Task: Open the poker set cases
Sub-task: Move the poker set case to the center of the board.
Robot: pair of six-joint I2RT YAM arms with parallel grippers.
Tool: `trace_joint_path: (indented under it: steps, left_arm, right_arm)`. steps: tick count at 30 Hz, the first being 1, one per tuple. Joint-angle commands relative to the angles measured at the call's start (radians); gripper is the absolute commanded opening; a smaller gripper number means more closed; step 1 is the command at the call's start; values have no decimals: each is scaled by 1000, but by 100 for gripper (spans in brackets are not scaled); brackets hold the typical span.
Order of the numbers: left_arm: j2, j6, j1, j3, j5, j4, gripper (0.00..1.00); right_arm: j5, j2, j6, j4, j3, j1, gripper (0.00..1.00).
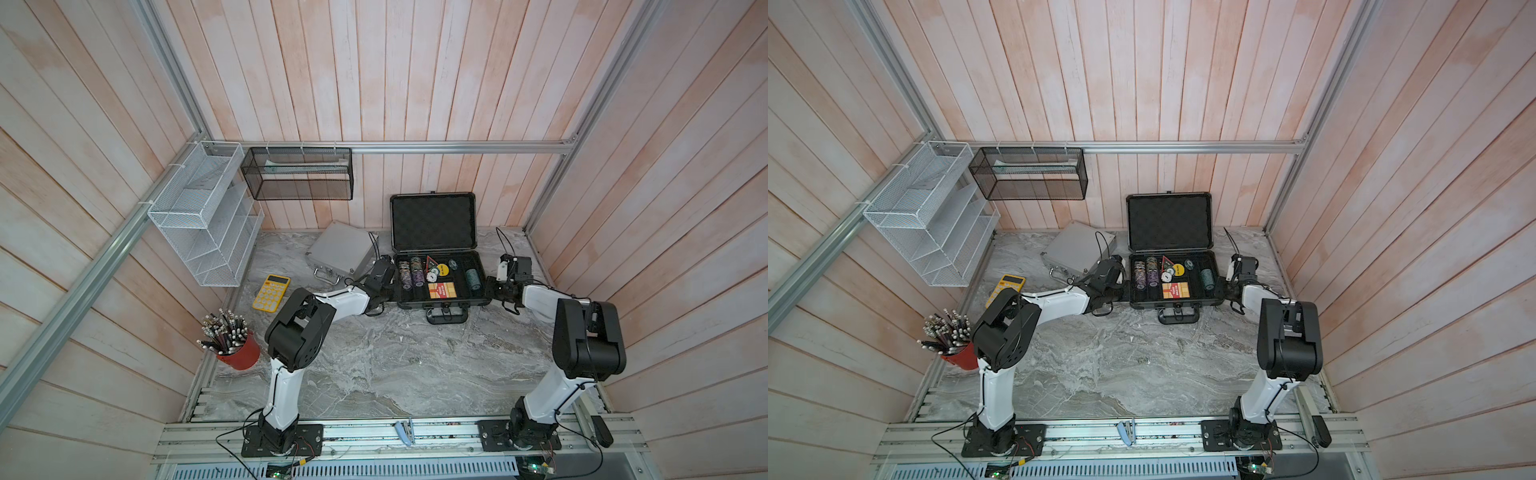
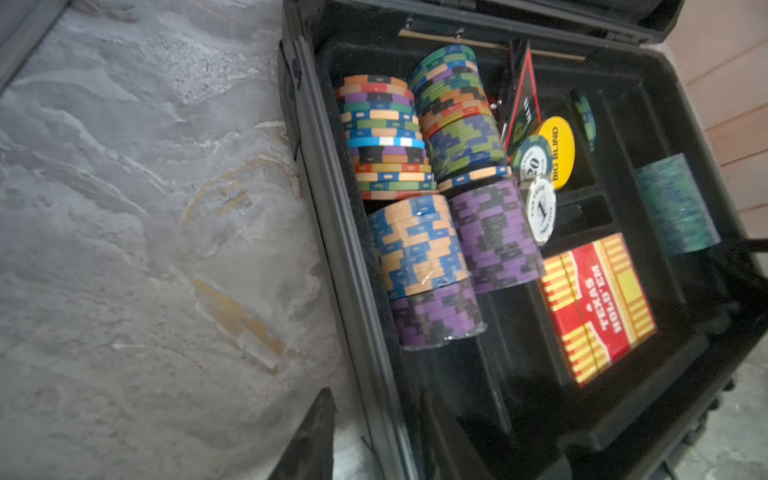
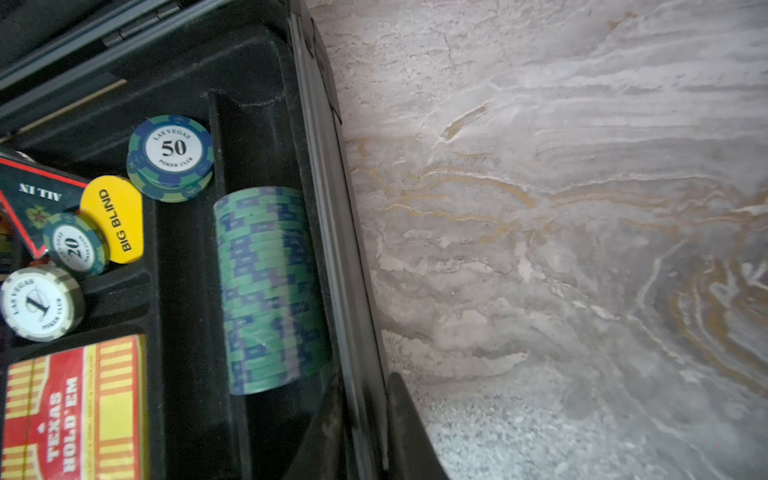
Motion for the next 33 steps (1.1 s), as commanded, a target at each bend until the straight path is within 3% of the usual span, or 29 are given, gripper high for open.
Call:
trace_joint_path:
  steps: [1, 12, 24, 33]
  left_arm:
    - [42, 1, -9, 25, 17, -22, 28]
    - [120, -24, -97, 107, 76, -30, 9]
    - [227, -47, -230, 294, 135, -73, 8]
    - [304, -39, -268, 430, 150, -112, 8]
  right_arm:
    - [75, 46, 15, 13, 5, 9, 13]
    - [98, 42, -18, 28, 22, -70, 9]
    - [156, 54, -134, 50, 75, -163, 10]
    - [181, 100, -180, 43, 136, -209, 9]
